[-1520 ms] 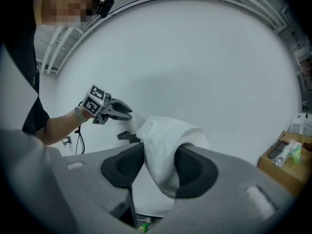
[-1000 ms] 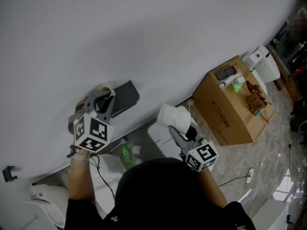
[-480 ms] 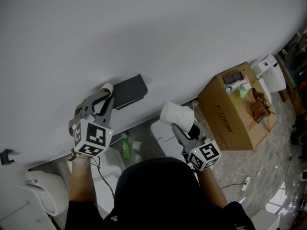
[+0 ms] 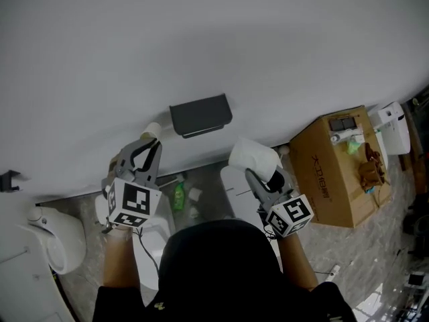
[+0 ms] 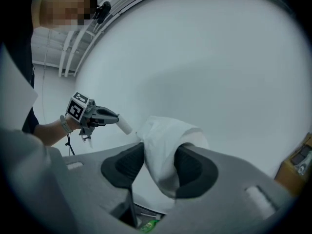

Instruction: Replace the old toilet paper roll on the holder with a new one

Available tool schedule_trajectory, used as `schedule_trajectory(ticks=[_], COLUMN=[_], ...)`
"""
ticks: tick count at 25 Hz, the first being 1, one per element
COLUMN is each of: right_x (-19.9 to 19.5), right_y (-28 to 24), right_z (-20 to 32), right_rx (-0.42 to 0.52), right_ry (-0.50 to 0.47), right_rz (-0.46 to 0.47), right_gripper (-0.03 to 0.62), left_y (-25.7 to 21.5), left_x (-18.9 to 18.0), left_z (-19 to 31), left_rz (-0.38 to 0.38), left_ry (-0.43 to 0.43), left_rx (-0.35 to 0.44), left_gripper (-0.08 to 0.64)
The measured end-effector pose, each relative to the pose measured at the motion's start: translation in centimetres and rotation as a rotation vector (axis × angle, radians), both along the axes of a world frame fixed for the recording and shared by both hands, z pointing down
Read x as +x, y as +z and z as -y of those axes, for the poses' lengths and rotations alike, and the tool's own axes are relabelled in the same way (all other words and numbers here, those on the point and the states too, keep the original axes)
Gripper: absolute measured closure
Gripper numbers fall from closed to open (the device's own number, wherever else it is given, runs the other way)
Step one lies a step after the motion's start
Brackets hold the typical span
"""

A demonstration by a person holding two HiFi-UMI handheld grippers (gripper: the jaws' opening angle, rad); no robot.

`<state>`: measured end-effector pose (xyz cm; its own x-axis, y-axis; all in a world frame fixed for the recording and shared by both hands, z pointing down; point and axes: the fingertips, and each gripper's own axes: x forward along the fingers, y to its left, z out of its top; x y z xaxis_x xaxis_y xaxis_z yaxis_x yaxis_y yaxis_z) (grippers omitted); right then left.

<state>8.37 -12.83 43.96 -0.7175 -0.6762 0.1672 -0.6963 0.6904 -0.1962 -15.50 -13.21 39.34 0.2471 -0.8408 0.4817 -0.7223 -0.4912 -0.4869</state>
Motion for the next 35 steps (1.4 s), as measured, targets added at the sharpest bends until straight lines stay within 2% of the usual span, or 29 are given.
schedule_trajectory(ticks=[8,12,23,29,35], right_x=[-3.3,-4.3,-5.6,-6.2,-7.4], right_y=[0.2,0.4,-0.5,-2.1,-4.9], right_z=[-0.9,-1.1,-0.5,1.0,3.7], right_rx=[-0.011,-0.014,0.036,0.089,0.148], right_ry=[-0.084,-0.110,-0.119,-0.141,-0.177], right_rz=[-0.007,-0.019,-0.095,-0.189,-0.288], right_gripper=[0.402,0.402,0.402,0.402,0.402], left_y=[3.5,5.5,10.5,10.8,11.7], left_x=[-1.6,-1.5,-1.5,-2.0,-2.4], left_z=[-3.9,-5.6,-8.2,-7.7,-6.8], left_rz=[-0.071,-0.141,-0.250,-0.304,-0.316], left_ry=[-0.083,-0.117,-0.162,-0.169,-0.147], left_rx=[-0.070,-0.098,-0.186,-0.196,-0.204], left_gripper=[0.526,0.526,0.526,0.526,0.525])
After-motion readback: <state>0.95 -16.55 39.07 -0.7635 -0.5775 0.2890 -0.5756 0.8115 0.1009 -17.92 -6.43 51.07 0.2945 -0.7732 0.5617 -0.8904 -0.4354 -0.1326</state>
